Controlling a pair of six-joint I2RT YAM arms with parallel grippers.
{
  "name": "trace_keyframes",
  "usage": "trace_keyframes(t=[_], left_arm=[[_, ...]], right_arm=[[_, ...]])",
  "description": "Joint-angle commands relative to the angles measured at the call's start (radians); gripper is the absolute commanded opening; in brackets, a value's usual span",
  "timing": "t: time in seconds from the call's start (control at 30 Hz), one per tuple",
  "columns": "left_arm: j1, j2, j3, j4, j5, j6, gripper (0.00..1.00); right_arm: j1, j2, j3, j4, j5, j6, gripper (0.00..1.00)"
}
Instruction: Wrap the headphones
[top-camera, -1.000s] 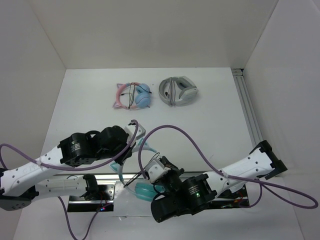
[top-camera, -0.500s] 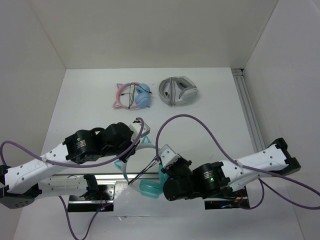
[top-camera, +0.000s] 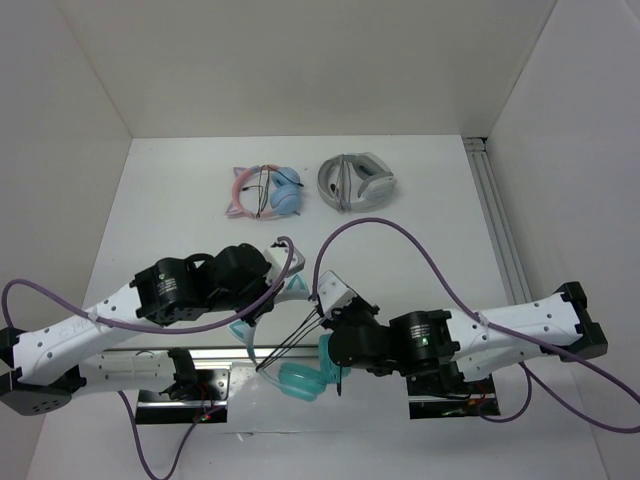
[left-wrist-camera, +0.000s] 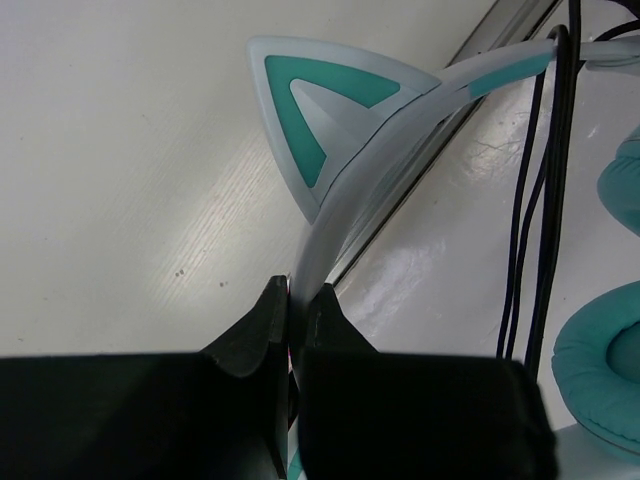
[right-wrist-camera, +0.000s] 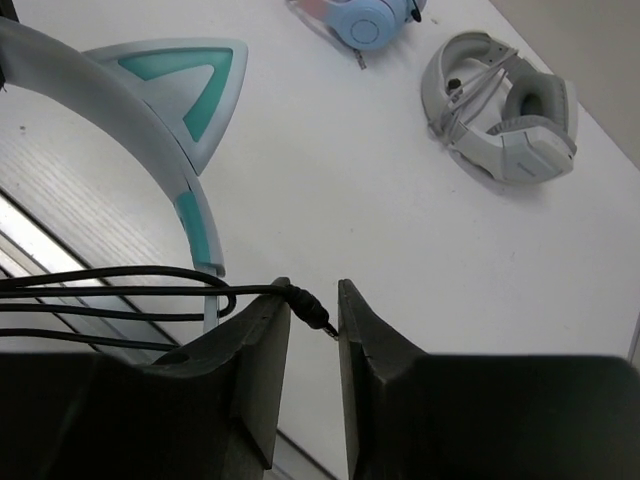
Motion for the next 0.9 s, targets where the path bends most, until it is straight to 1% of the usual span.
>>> trace_keyframes(t=[0.0,0.03,0.07,0.13,0.23,0.33,0.4,0.5,0.57,0.63,0.7,0.87], left_arm=[[-0.013,-0.027,0.064,-0.067,0.044,0.011,0.00],[-0.013,-0.027,0.065,-0.067,0.030,0.002,0.00],[-0.013,-0.027,0.078,-0.081,0.020,0.001,0.00],[-0.013,-0.027,0.107,-0.090,0.019,0.001,0.00],[-0.013,-0.036,0.121,-0.102,-0.017,-0.011,0.00],[-0.013,-0.036,0.143,-0.127,-0.027,-0.032,0.00],[-0.013,-0.036,0.143,-0.127,-0.036,-0.032,0.00],[-0.013,-0.016,0.152,-0.160,-0.085,-0.055,0.00],[-0.013,-0.004,0.161,-0.170,-0.108,-0.065,0.00],[-0.013,0.022,0.161,-0.179,-0.120,-0.074,0.00],[-0.013,0.045,0.172,-0.179,-0.143,-0.074,0.00],[0.007,0.109,0.172,-0.188,-0.183,-0.095,0.00]], right_arm=[[-0.051,-0.035,-0.034,0.032,0.043,-0.058,0.32],[-0.060,-0.035,-0.034,0.044,0.043,-0.058,0.37],[-0.080,-0.035,-0.034,0.044,0.011,-0.068,0.39],[-0.094,-0.026,-0.034,0.044,0.002,-0.068,0.42],[-0.106,-0.026,-0.034,0.062,-0.017,-0.082,0.47],[-0.115,-0.038,-0.034,0.099,-0.032,-0.110,0.57],[-0.125,-0.047,-0.034,0.099,-0.051,-0.110,0.59],[-0.125,-0.056,-0.034,0.099,-0.051,-0.110,0.60],[-0.125,-0.076,-0.034,0.099,-0.026,-0.099,0.64],[-0.134,-0.093,-0.034,0.090,-0.002,-0.090,0.72],[-0.134,-0.131,-0.034,0.090,0.035,-0.058,0.83],[-0.134,-0.236,-0.034,0.125,0.055,-0.033,0.98]])
